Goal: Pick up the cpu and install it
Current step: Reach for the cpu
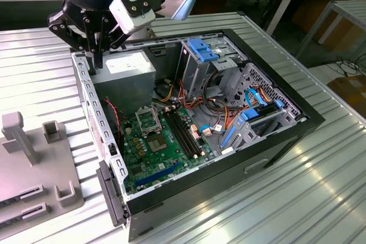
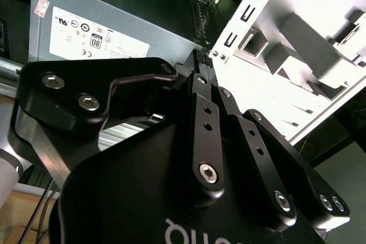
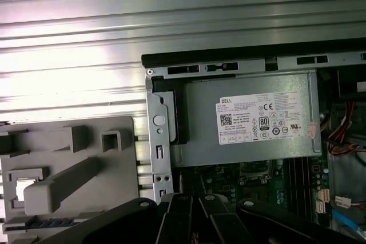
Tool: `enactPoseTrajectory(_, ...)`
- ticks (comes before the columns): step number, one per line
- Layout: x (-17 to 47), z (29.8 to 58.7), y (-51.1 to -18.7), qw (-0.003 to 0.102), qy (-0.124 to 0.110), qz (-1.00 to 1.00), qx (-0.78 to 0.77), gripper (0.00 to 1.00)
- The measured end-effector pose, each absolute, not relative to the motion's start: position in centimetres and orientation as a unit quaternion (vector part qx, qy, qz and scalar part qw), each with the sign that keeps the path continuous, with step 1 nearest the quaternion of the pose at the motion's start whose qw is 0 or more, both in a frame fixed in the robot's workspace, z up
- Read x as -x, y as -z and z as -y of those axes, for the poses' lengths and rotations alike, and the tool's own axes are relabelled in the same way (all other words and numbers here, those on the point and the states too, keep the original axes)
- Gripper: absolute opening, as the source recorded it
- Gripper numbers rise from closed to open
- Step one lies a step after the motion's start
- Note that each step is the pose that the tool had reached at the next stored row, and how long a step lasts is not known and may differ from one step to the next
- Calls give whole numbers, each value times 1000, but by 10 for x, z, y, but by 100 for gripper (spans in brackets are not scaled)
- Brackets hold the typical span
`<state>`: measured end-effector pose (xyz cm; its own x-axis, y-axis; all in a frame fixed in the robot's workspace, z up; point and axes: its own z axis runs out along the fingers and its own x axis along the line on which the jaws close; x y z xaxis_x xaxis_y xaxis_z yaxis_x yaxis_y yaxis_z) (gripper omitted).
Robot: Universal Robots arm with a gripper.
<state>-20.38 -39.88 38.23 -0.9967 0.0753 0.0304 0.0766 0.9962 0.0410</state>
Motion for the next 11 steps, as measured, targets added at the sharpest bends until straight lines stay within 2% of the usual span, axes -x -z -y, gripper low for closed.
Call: enactPoseTrajectory(11, 209, 399, -381, 17, 21, 999, 38, 11)
